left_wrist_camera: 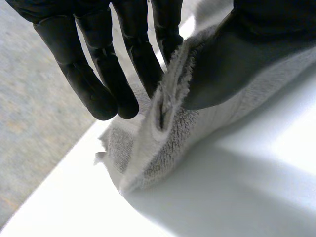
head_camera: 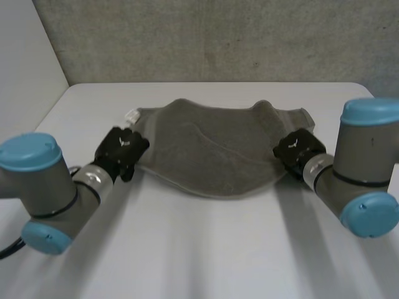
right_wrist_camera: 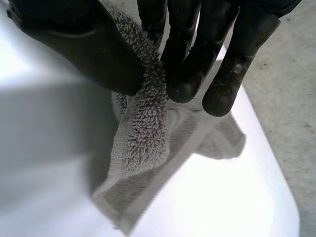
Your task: Fold the towel.
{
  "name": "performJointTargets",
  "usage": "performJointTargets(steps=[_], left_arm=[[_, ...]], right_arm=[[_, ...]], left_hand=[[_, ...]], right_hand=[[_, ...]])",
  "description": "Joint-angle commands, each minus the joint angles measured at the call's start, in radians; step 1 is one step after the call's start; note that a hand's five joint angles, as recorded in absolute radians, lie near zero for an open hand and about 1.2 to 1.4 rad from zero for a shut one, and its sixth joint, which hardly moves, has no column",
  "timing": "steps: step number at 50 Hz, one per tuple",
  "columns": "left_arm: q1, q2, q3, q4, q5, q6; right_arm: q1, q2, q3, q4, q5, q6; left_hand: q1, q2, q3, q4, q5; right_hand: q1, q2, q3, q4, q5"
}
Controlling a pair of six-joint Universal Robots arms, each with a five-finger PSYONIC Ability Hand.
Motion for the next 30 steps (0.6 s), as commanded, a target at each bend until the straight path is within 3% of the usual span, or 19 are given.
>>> performJointTargets(steps=[1, 4, 8, 11, 15, 17, 30], left_arm=[[0.033, 0.062, -0.082, 0.005, -0.006, 0.032], [0.044, 0.077, -0.085, 0.005, -0.007, 0.030], [0.058, 0.100, -0.082, 0.006, -0.009, 0.029], [0.072, 0.104, -0.077, 0.006, -0.012, 0.024], [0.076, 0.105, -0.076, 0.008, -0.015, 0.024], [0.078, 0.105, -0.076, 0.008, -0.015, 0.024], [0.095, 0.102, -0.056, 0.014, -0.016, 0.021]], right_arm=[[-0.025, -0.006, 0.131, -0.153, -0.018, 0.005], [-0.030, -0.010, 0.157, -0.177, -0.020, 0.014], [-0.036, -0.010, 0.170, -0.180, -0.026, 0.029], [-0.054, -0.007, 0.171, -0.182, -0.026, 0.043], [-0.071, -0.004, 0.171, -0.182, -0.027, 0.057], [-0.083, -0.003, 0.174, -0.185, -0.029, 0.060], [-0.139, -0.003, 0.173, -0.226, -0.043, 0.060]], left_hand=[[-0.077, -0.122, -0.154, -0.129, -0.279], [-0.077, -0.122, -0.154, -0.129, -0.279], [-0.077, -0.122, -0.154, -0.129, -0.279], [-0.077, -0.122, -0.154, -0.129, -0.279], [-0.077, -0.122, -0.154, -0.129, -0.279], [-0.077, -0.122, -0.154, -0.129, -0.279], [-0.077, -0.122, -0.154, -0.129, -0.279]], right_hand=[[0.060, 0.074, 0.053, 0.049, 0.027], [0.060, 0.074, 0.053, 0.049, 0.027], [-0.310, -0.297, -0.317, -0.321, -0.344], [-0.478, -0.465, -0.485, -0.489, -0.512], [-0.532, -0.518, -0.539, -0.543, -0.565], [-0.704, -0.690, -0.711, -0.715, -0.737], [-0.843, -0.829, -0.849, -0.854, -0.876]])
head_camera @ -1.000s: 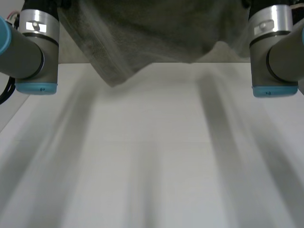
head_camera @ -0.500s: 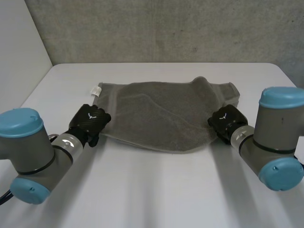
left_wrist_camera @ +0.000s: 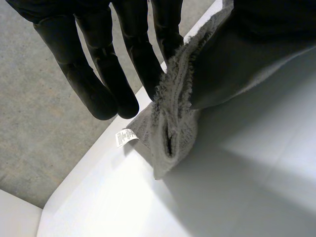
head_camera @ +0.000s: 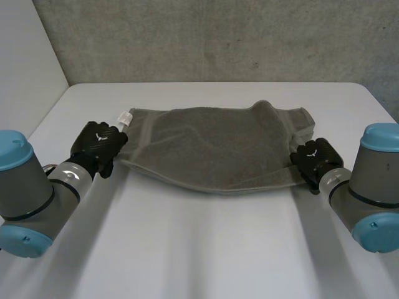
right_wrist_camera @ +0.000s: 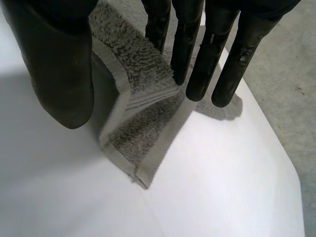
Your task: Fold the towel.
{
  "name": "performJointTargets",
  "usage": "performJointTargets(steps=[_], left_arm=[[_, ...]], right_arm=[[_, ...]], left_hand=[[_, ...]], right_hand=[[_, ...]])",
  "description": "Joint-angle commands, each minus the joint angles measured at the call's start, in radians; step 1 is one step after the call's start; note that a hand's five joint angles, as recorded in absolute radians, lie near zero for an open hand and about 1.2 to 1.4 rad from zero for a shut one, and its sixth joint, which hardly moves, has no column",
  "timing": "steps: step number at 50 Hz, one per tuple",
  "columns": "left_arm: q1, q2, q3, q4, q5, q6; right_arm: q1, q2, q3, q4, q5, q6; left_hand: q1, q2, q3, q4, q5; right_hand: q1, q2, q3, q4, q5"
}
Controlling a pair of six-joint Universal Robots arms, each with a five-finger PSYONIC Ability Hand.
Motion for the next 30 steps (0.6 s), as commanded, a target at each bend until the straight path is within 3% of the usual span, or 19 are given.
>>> performJointTargets(steps=[1, 4, 19, 30], left_arm=[[0.012, -0.002, 0.020, 0.003, -0.004, -0.001], [0.014, -0.002, 0.023, 0.003, -0.005, -0.003], [0.011, -0.002, 0.020, 0.003, -0.005, -0.006], [0.014, -0.002, 0.023, 0.003, -0.004, -0.052]], right_arm=[[-0.030, 0.000, 0.003, -0.007, -0.027, 0.000], [-0.040, -0.002, 0.011, 0.000, -0.058, 0.004], [-0.080, -0.003, 0.011, -0.002, -0.148, 0.199], [-0.097, 0.017, -0.005, -0.040, -0.136, 0.299]], left_hand=[[-0.077, -0.122, -0.154, -0.129, -0.279], [-0.077, -0.122, -0.154, -0.129, -0.279], [-0.077, -0.122, -0.154, -0.129, -0.279], [-0.077, -0.122, -0.154, -0.129, -0.279]], right_hand=[[-0.178, -0.215, -0.190, -0.193, -0.149], [-0.299, -0.335, -0.310, -0.313, -0.269], [-0.193, -0.230, -0.205, -0.208, -0.164], [0.088, 0.051, 0.076, 0.073, 0.117]])
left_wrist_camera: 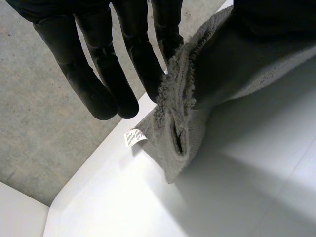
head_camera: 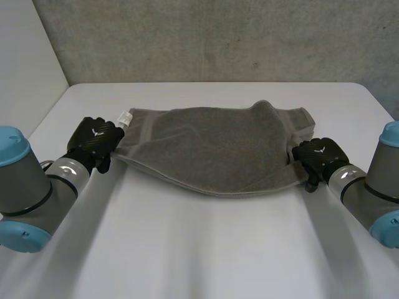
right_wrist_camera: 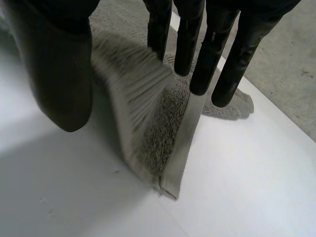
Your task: Fold the towel.
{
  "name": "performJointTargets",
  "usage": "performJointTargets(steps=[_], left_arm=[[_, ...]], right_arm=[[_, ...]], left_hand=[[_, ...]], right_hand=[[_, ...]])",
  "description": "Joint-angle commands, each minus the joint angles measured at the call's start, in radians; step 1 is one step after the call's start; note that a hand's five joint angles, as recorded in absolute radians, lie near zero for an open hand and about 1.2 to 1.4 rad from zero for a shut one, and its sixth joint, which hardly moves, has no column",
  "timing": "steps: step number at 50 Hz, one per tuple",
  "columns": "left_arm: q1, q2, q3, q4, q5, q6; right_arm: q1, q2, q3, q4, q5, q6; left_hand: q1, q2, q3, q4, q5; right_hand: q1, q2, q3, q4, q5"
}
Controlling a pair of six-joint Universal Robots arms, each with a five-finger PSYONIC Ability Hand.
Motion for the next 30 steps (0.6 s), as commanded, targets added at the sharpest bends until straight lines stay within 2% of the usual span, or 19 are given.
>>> performJointTargets(steps=[1, 5, 7, 10, 13, 15, 24, 29, 30], left_arm=[[0.003, 0.001, 0.003, 0.000, 0.001, -0.030], [0.004, 0.001, 0.004, 0.000, 0.001, -0.030], [0.003, 0.001, 0.006, 0.000, 0.001, -0.030], [0.003, 0.001, 0.007, 0.000, 0.001, -0.030], [0.003, -0.001, 0.007, 0.000, 0.000, -0.032], [0.003, -0.001, 0.007, 0.000, 0.001, -0.032], [0.006, 0.001, 0.009, 0.000, 0.000, -0.032], [0.018, 0.004, 0.010, 0.000, -0.002, -0.032], [0.023, 0.004, 0.010, 0.000, -0.002, -0.033]], right_arm=[[-0.014, 0.027, -0.018, -0.036, 0.016, 0.075], [-0.013, 0.045, -0.026, -0.051, 0.033, 0.086], [-0.013, 0.055, -0.030, -0.067, 0.064, 0.086], [-0.013, 0.058, -0.032, -0.074, 0.078, 0.086], [-0.013, 0.067, -0.036, -0.077, 0.088, 0.085], [-0.011, 0.087, -0.042, -0.077, 0.088, 0.085], [-0.014, 0.095, -0.050, -0.077, 0.101, 0.083], [-0.020, 0.087, -0.052, -0.076, 0.122, 0.083], [-0.025, 0.079, -0.052, -0.073, 0.127, 0.083]], left_hand=[[-0.077, -0.122, -0.154, -0.129, -0.279], [-0.077, -0.122, -0.154, -0.129, -0.279], [-0.077, -0.122, -0.154, -0.129, -0.279], [-0.077, -0.122, -0.154, -0.129, -0.279], [-0.077, -0.122, -0.154, -0.129, -0.279], [-0.077, -0.122, -0.154, -0.129, -0.279], [-0.077, -0.122, -0.154, -0.129, -0.279], [-0.077, -0.122, -0.154, -0.129, -0.279], [-0.077, -0.122, -0.154, -0.129, -0.279]], right_hand=[[0.187, 0.184, 0.187, 0.120, 0.177], [0.264, 0.261, 0.264, 0.197, 0.254], [0.378, 0.375, 0.378, 0.311, 0.368], [0.390, 0.387, 0.390, 0.323, 0.380], [0.317, 0.314, 0.317, 0.250, 0.307], [0.124, 0.121, 0.124, 0.057, 0.114], [0.103, 0.099, 0.103, 0.035, 0.092], [0.258, 0.255, 0.258, 0.191, 0.248], [0.520, 0.516, 0.520, 0.453, 0.510]])
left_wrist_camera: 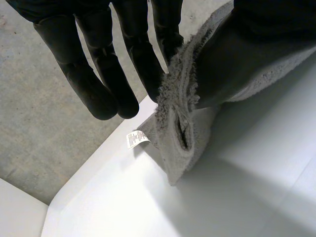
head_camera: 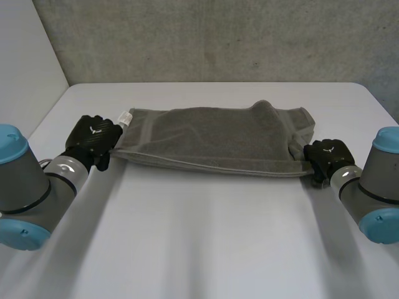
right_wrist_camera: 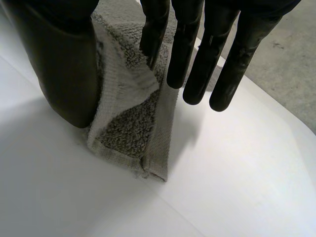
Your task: Fold the towel.
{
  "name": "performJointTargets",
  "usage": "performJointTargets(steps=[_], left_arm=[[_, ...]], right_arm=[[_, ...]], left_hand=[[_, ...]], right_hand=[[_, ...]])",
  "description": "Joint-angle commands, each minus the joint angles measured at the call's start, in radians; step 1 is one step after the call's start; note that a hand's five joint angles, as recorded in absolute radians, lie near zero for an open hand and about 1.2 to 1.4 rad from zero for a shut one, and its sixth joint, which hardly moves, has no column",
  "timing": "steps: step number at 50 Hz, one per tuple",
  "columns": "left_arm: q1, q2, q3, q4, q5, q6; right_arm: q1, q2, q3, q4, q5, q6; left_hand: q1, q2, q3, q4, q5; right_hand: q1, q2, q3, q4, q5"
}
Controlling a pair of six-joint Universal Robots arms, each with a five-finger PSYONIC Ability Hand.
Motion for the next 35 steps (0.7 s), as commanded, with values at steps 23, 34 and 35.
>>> performJointTargets(steps=[23, 34, 35], left_arm=[[0.037, 0.187, -0.028, -0.027, 0.009, -0.048], [0.130, 0.333, -0.137, -0.303, 0.043, 0.084], [0.130, 0.333, -0.137, -0.304, 0.043, 0.084]], right_arm=[[-0.063, -0.412, 0.001, 0.241, 0.015, -0.278], [-0.097, -0.463, 0.092, 0.705, 0.010, -0.673], [-0.127, -0.497, 0.105, 0.738, 0.004, -0.698]], left_hand=[[-0.077, -0.122, -0.154, -0.129, -0.279], [-0.077, -0.122, -0.154, -0.129, -0.279], [-0.077, -0.122, -0.154, -0.129, -0.279]], right_hand=[[0.680, 0.679, 0.691, 0.692, 0.689], [0.680, 0.679, 0.691, 0.692, 0.689], [0.680, 0.679, 0.691, 0.692, 0.689]])
